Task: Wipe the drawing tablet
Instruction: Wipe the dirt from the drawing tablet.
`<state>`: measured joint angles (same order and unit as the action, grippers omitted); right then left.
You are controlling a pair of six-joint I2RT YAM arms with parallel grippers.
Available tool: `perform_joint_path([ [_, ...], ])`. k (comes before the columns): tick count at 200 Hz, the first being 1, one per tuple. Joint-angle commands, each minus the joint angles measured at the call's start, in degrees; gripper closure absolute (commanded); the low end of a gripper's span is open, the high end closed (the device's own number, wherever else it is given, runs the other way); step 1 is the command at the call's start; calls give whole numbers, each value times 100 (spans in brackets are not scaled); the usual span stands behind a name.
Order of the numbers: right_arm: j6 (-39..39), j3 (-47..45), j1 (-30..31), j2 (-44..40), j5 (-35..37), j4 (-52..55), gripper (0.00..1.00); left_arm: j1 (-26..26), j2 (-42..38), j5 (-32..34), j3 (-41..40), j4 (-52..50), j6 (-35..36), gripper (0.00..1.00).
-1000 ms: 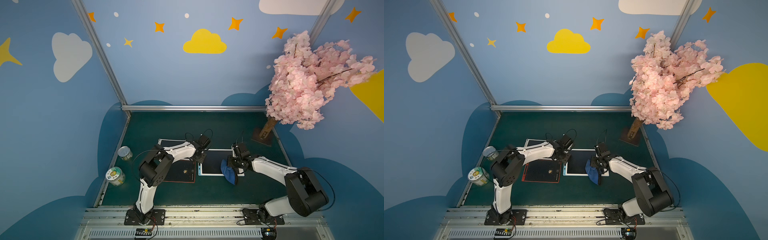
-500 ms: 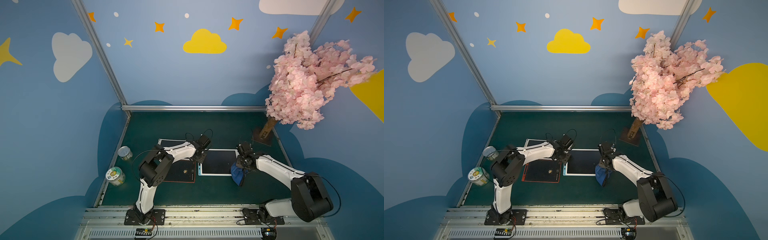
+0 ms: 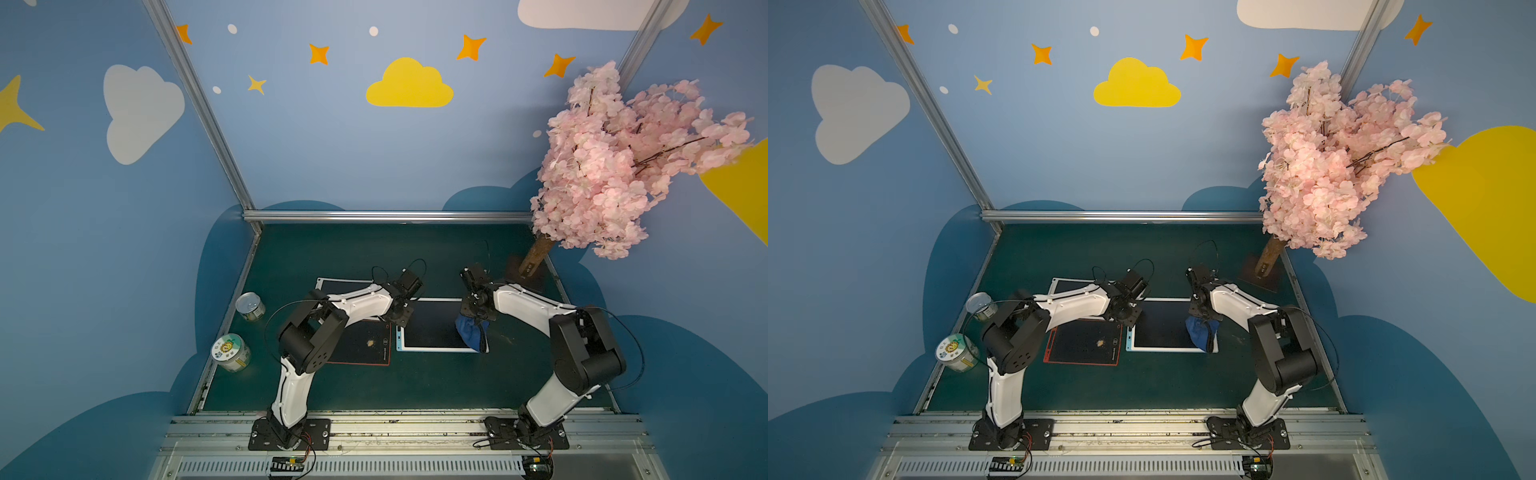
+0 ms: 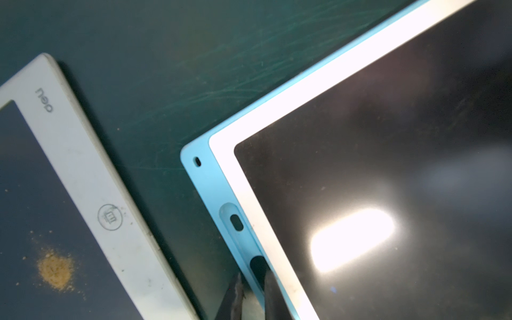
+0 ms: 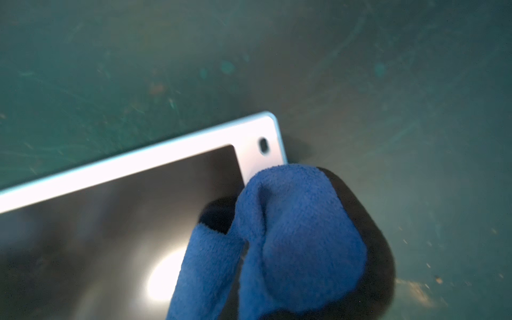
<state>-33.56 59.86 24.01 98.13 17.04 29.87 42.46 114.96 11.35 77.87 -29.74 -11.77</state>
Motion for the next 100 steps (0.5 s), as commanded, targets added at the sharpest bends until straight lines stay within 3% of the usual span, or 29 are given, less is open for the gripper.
perform_joint_path([
  [1,84,265,59,217,-86,-95,100,57,20,-73,-25,-269,24,83],
  [48,97,135,-16,89,84,158,100,78,25,-52,-26,-290,5,83],
  [100,-56,-1196,73,-829,-506,5,100,96,-51,-39,-52,-272,-53,84],
])
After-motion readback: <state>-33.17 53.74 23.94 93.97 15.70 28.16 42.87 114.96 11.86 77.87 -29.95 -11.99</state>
